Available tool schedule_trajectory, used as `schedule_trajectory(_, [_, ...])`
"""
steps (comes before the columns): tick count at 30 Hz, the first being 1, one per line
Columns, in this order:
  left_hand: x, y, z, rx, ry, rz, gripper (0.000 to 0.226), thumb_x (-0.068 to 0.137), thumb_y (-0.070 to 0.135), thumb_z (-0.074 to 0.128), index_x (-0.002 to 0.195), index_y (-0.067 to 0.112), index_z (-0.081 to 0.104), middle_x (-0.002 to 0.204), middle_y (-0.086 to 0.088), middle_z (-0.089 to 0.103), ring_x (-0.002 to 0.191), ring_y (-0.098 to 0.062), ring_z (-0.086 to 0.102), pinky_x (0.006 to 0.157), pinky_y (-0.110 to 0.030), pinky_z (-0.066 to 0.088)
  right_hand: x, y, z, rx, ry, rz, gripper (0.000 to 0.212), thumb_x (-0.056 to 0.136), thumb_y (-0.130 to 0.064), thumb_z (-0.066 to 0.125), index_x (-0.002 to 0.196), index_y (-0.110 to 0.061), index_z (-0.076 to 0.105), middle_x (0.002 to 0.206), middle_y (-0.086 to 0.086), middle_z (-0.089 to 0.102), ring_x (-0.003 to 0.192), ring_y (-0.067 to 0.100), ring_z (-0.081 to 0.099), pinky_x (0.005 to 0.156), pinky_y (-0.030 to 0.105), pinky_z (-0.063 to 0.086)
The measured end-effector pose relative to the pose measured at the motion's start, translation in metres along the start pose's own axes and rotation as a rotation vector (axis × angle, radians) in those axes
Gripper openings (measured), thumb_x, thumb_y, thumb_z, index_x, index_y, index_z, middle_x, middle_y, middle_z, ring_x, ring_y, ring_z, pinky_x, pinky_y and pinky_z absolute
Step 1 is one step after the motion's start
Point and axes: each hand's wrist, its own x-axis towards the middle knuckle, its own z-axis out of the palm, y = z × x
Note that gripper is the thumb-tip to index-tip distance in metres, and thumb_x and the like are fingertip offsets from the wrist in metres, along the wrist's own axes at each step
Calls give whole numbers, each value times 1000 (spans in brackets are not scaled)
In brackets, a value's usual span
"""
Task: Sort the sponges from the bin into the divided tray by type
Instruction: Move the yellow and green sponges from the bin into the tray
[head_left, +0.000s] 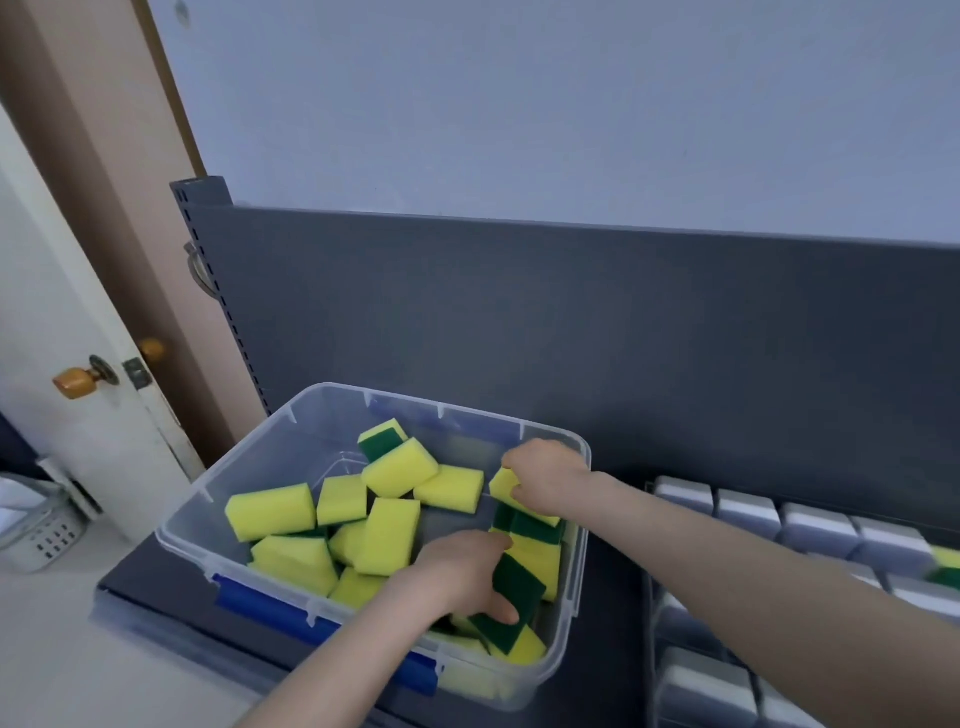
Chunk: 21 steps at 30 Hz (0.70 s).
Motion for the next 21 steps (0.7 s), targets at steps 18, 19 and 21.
schedule_trajectory(18, [-50, -70, -52, -399, 757, -108, 47, 66, 41, 81, 105, 40, 55, 93, 20, 64, 86, -8, 61, 77, -36, 53, 2, -10, -1, 30, 102, 44, 28, 83, -18, 58, 110, -12, 55, 115, 10, 57, 103, 31, 58, 73, 35, 46])
schedule_trajectory(19, [-52, -71, -54, -425, 791, -97, 44, 67, 41, 81, 103, 40, 56, 93, 20, 65, 85, -7, 61, 76, -37, 54, -3, -8, -7, 134, 167, 72, 28, 80, -19, 58, 108, -15, 55, 113, 8, 58, 101, 30, 58, 73, 34, 46])
schedule_trajectory(21, [-54, -71, -59, -466, 839, -78, 39, 68, 41, 80, 101, 39, 57, 91, 20, 66, 84, -7, 62, 75, -38, 54, -17, -2, -18, 375, 340, 124, 29, 74, -20, 59, 103, -20, 57, 106, 3, 61, 95, 27, 59, 73, 33, 50])
